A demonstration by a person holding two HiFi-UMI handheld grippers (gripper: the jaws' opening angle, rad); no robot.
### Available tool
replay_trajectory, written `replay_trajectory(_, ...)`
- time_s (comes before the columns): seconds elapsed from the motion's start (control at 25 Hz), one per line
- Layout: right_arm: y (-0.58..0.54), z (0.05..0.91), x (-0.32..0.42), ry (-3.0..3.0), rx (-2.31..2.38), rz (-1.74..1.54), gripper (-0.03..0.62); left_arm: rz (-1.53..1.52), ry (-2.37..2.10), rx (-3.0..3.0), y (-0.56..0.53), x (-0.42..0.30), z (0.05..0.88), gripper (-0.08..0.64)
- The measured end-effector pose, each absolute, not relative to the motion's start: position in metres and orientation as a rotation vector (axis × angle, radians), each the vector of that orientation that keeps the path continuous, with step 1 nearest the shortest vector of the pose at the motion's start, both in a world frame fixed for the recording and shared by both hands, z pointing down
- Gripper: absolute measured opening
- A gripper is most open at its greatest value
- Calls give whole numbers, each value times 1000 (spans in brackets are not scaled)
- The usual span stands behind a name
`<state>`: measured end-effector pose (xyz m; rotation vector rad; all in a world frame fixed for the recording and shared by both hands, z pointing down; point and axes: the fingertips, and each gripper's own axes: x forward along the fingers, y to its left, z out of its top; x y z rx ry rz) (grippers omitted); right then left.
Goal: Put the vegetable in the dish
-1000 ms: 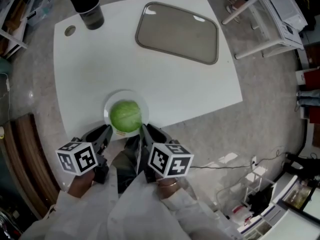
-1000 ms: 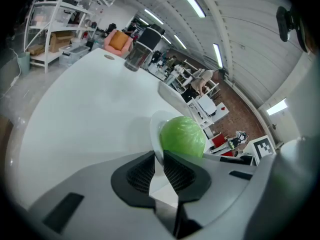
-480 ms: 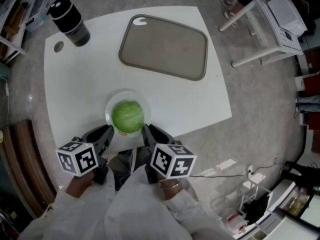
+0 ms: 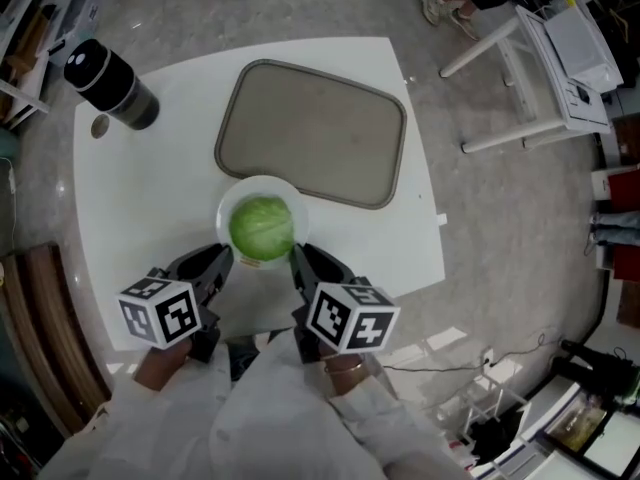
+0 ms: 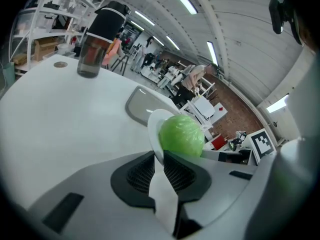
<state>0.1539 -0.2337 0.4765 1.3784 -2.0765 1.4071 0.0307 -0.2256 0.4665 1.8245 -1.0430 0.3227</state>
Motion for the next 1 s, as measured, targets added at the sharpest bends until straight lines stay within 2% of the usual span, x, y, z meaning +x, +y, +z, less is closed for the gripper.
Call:
replay_trajectory(0.56, -340, 466, 198, -2057, 1422, 1417, 60, 371, -1050, 1895, -342, 76, 451, 55)
replay_trajectory(1.0, -403, 488, 226, -2017, 1432, 1406, 60, 343, -1083, 1861, -403, 104, 477, 54)
